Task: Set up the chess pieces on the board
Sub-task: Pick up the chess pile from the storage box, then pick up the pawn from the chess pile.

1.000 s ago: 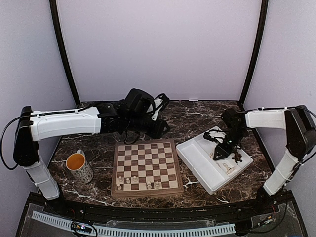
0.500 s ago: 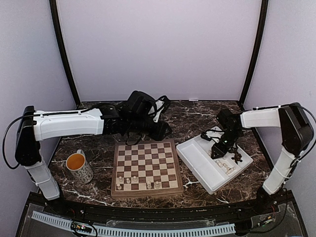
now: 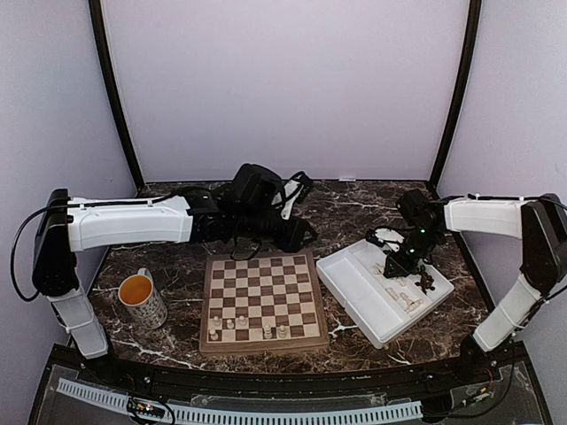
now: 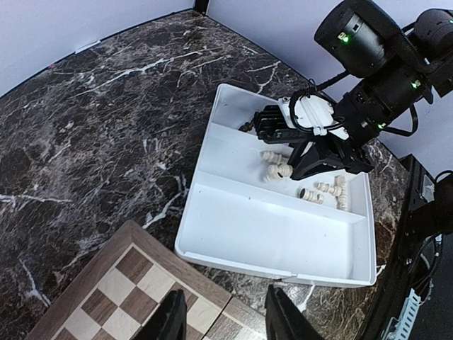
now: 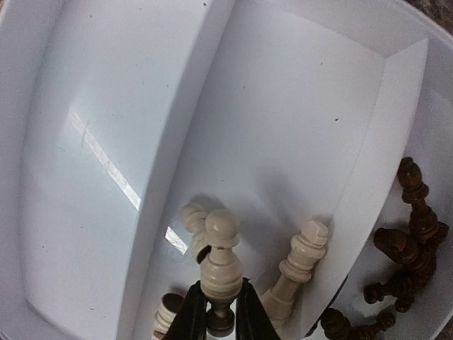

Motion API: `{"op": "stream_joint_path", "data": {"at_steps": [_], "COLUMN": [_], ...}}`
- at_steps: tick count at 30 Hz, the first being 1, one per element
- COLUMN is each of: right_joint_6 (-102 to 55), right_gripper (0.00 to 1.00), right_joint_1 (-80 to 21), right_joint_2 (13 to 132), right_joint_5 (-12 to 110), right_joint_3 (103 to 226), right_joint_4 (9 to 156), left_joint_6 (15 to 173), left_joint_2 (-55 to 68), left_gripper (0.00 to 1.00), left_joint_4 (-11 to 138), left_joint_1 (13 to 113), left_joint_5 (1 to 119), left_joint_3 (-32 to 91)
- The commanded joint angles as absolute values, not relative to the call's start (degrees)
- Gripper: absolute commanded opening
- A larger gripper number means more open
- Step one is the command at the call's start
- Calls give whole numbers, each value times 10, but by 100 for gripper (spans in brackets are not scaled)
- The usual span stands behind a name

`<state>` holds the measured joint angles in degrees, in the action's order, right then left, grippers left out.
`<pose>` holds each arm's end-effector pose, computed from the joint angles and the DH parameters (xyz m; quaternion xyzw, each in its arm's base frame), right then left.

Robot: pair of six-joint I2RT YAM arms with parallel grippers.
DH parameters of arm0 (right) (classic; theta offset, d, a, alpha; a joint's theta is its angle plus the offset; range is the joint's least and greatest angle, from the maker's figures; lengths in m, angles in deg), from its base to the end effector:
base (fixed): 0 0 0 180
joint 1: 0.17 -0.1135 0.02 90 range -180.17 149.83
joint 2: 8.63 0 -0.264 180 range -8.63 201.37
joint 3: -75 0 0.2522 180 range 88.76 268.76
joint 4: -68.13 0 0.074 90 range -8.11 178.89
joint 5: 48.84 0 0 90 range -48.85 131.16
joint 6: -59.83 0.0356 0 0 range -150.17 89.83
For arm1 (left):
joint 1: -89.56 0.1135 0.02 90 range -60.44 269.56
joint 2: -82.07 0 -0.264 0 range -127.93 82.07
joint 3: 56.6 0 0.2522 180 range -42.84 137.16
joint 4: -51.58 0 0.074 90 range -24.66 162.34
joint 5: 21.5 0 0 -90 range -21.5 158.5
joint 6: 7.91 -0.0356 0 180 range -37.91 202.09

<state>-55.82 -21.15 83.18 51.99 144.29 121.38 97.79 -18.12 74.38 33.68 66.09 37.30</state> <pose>0.2666 0.1094 0.1752 -0.4017 0.9026 0.0885 0.1270 0.2305 -0.3429 0.2924 0.3060 0.8057 -0.3111 0.4005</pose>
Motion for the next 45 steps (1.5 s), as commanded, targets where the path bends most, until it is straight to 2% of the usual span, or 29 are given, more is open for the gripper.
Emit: {"op": "stream_joint_path", "data": {"at_steps": [1,12,20,27,35,45], "right_joint_6": [-570,-584,-586,-585,-586,-595], "right_gripper": [10,10,10,11,11,10], "right_joint_1": [-211,-211,-210,-211,-211,-196], "right_joint_2": [768,683,667,659,662,661], "right_joint_5": [567,644,660,665,662,616], "right_joint_3": [1451,1459,1458,1454,1447,1399], "right_joint_4": [1227,1232,1235,1232,1229,1204], "left_joint_6": [1001,1154,1214,1238,1252,1238], "left_joint_2": [-203,-364,-465,-500,-511,-495], "left_gripper": [40,40,39,35,18,4], "left_joint_4": [680,528,527,537,528,516], "left_joint_1": [337,333,322,321,321,325], "left_joint_5": [600,470,436,417,409,426], "left_joint_3": [403,515,609,649,653,648]}}
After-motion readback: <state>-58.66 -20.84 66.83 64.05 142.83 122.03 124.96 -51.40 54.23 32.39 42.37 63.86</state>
